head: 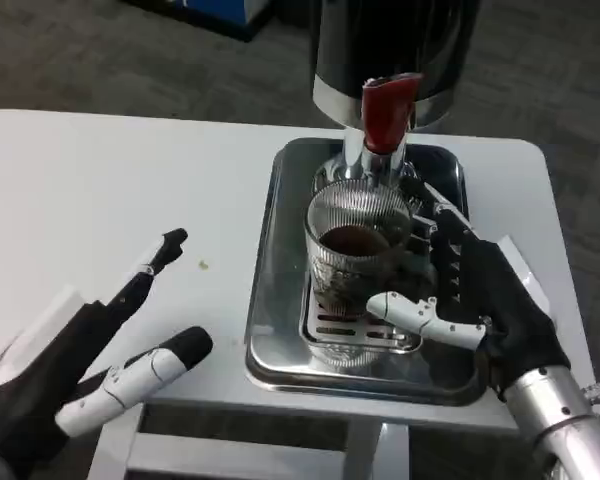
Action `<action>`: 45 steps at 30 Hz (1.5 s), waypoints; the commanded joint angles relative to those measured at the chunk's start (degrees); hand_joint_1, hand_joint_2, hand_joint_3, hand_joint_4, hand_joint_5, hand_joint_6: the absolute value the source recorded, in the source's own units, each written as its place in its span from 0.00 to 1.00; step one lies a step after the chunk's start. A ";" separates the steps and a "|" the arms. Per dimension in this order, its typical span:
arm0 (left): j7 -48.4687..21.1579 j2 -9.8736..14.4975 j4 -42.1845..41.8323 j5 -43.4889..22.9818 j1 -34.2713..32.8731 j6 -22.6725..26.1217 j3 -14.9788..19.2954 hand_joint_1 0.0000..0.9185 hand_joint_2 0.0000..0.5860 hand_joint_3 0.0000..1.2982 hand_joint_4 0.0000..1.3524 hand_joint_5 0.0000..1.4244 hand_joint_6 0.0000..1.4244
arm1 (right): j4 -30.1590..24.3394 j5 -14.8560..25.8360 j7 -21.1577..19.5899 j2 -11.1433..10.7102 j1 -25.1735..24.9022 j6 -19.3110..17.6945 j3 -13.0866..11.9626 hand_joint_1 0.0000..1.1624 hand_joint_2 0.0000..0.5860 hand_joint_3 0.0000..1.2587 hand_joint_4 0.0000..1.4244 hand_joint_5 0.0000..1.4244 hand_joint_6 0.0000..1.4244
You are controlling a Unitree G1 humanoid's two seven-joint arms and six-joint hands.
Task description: Grasp the cup under the faucet to collect the drink, then remove the cup.
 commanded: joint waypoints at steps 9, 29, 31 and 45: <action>0.09 0.03 -0.59 -0.21 0.50 0.46 0.41 0.00 0.11 0.00 0.00 0.00 0.00 | 3.79 -1.69 -0.95 1.13 -3.00 -1.04 1.99 0.73 0.23 0.05 0.14 0.16 0.17; 0.05 -0.02 -0.12 -0.31 1.51 0.19 1.53 0.00 0.11 0.00 0.00 0.00 0.00 | 6.71 -5.78 -3.52 2.87 -6.67 -0.17 4.98 0.69 0.22 0.01 0.10 0.12 0.12; 0.08 -0.02 -0.01 -0.30 1.54 0.20 1.57 0.00 0.11 0.00 0.00 0.00 0.00 | 6.47 -6.78 -4.51 2.98 -6.64 0.28 5.27 0.69 0.23 0.03 0.11 0.13 0.13; -0.20 0.39 0.62 -0.41 1.53 0.11 2.15 0.00 0.12 0.00 0.00 0.00 0.00 | 7.11 -9.69 -9.19 4.30 -6.29 2.04 5.89 0.69 0.23 0.16 0.25 0.30 0.25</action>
